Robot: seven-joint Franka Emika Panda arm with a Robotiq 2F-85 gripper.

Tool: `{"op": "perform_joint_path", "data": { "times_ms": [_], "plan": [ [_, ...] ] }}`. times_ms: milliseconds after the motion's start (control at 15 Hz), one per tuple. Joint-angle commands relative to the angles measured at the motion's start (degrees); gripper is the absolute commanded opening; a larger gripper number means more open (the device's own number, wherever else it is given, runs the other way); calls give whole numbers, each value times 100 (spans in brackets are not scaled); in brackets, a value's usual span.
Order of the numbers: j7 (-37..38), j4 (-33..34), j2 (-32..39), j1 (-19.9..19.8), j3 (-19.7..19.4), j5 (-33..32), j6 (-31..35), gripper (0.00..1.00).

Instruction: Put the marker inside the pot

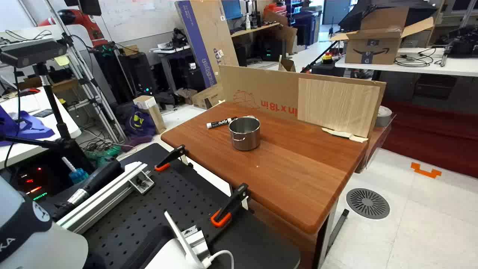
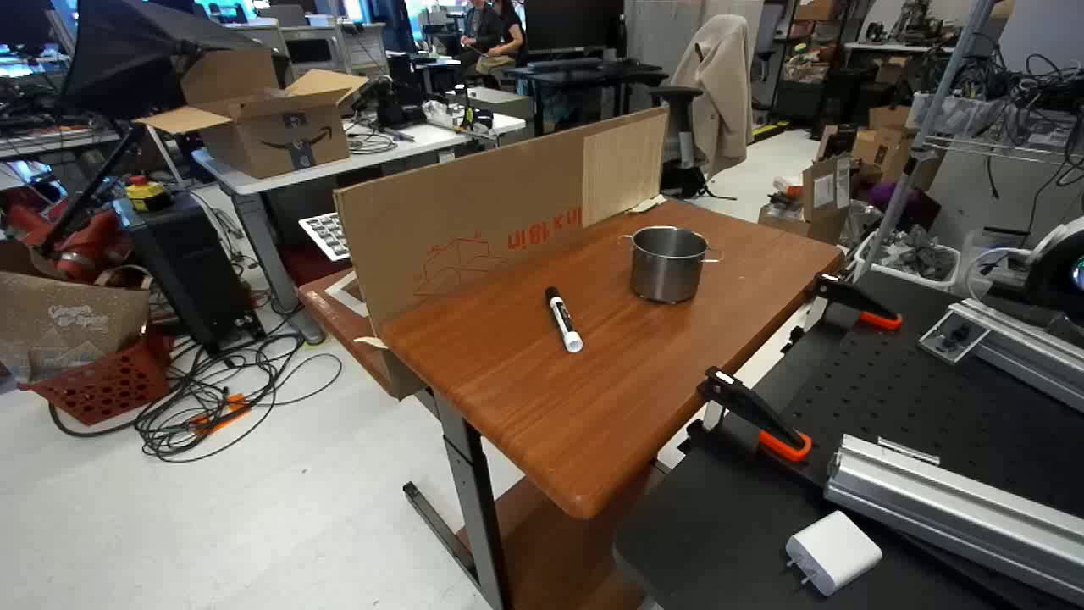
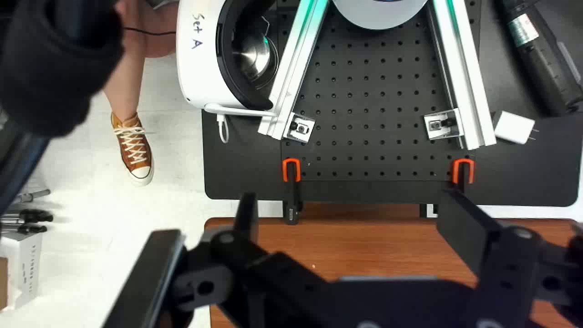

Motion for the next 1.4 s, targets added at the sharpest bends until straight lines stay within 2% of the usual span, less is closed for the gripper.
{"op": "perform_joint_path", "data": {
  "times_ms": [0, 133, 267, 667, 933, 1133, 1333],
  "plan": [
    [51, 21, 4, 87, -61, -35, -17, 100],
    [51, 34, 4, 87, -60, -35, -16, 100],
    [370, 20, 183, 79, 17, 167, 190, 100],
    [1491, 56, 1041, 106, 356, 952, 1407, 100],
    [2273, 340, 2090, 104, 623, 1342, 2685, 100],
    [2742, 664, 2998, 115, 757, 1330, 3480, 100],
    [3135, 963, 3761, 162, 784, 1280, 4004, 100]
  ]
}}
